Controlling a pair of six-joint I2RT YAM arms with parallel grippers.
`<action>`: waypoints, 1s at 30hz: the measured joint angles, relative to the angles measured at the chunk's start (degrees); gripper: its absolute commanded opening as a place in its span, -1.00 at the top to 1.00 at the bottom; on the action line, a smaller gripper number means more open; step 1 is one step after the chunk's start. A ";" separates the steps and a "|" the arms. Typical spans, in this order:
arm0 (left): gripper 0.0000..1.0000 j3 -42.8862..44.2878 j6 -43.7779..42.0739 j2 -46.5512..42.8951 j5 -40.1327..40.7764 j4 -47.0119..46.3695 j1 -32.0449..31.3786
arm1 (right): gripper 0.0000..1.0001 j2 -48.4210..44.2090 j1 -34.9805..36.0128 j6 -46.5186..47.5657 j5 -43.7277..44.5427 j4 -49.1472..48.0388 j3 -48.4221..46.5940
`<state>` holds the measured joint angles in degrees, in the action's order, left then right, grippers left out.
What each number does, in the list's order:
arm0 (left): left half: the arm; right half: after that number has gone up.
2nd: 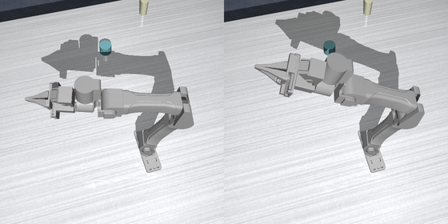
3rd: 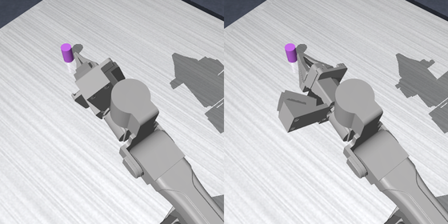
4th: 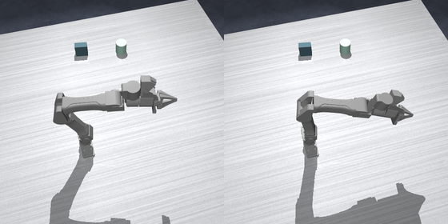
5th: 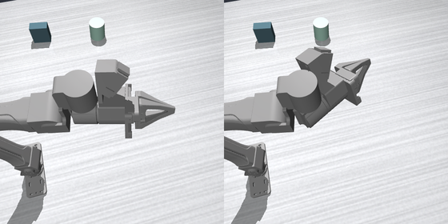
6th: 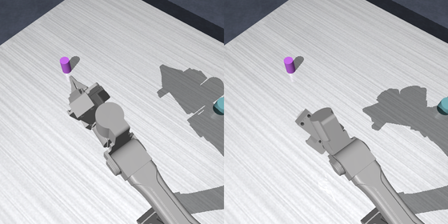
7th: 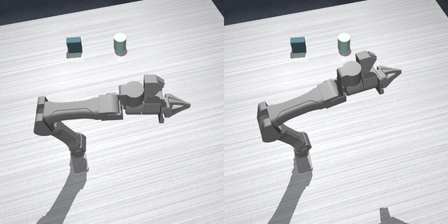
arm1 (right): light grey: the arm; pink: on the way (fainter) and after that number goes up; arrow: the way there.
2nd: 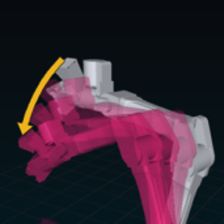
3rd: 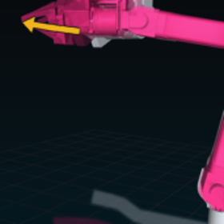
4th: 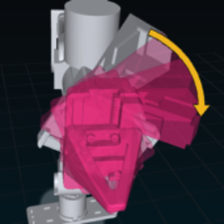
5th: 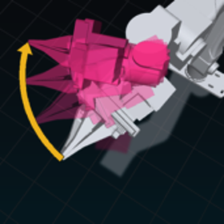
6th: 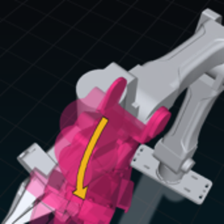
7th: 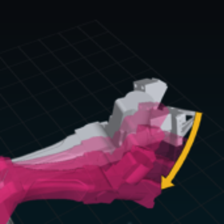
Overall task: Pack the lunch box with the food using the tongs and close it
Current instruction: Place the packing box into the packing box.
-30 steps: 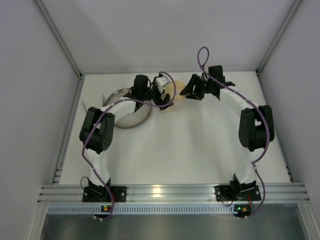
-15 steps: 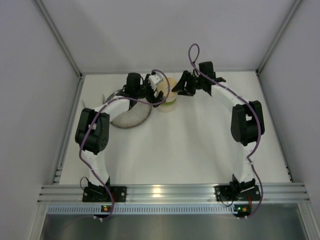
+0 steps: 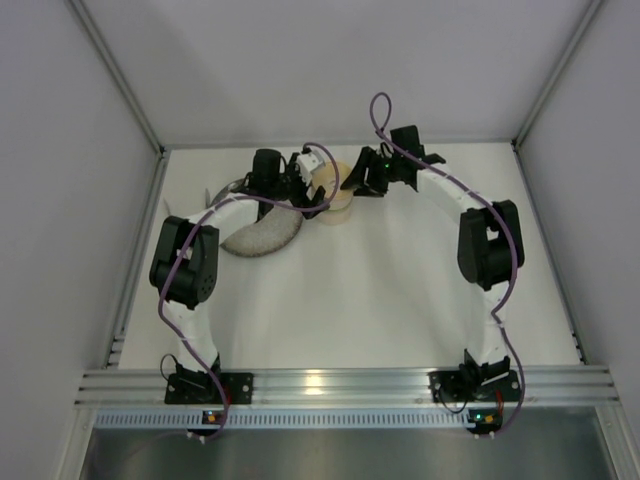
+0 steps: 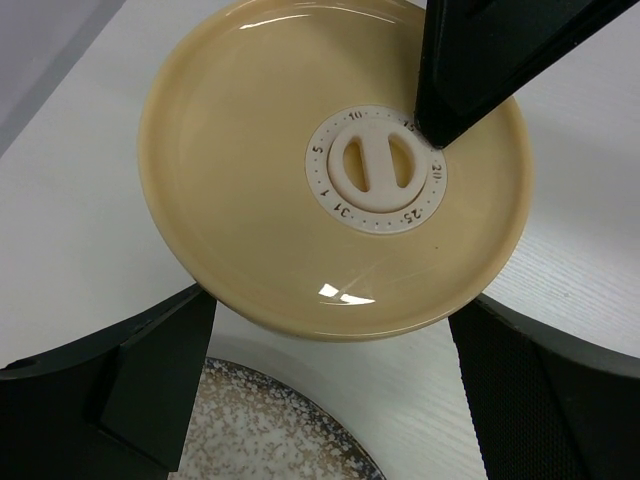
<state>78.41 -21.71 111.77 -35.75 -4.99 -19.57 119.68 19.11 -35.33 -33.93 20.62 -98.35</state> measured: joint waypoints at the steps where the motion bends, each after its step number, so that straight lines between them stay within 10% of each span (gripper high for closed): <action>1: -0.98 -0.02 0.13 0.00 -0.07 0.02 0.00 | -0.01 0.00 0.09 0.15 0.20 0.50 -0.17; 30: -0.98 -0.63 4.02 0.00 -1.70 -1.44 0.37 | -0.21 -0.02 2.05 1.29 3.04 7.32 -2.60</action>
<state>77.78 -17.69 111.77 -37.45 -6.44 -19.20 119.66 21.17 -34.04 -30.89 27.94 -100.95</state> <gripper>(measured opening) 0.994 0.606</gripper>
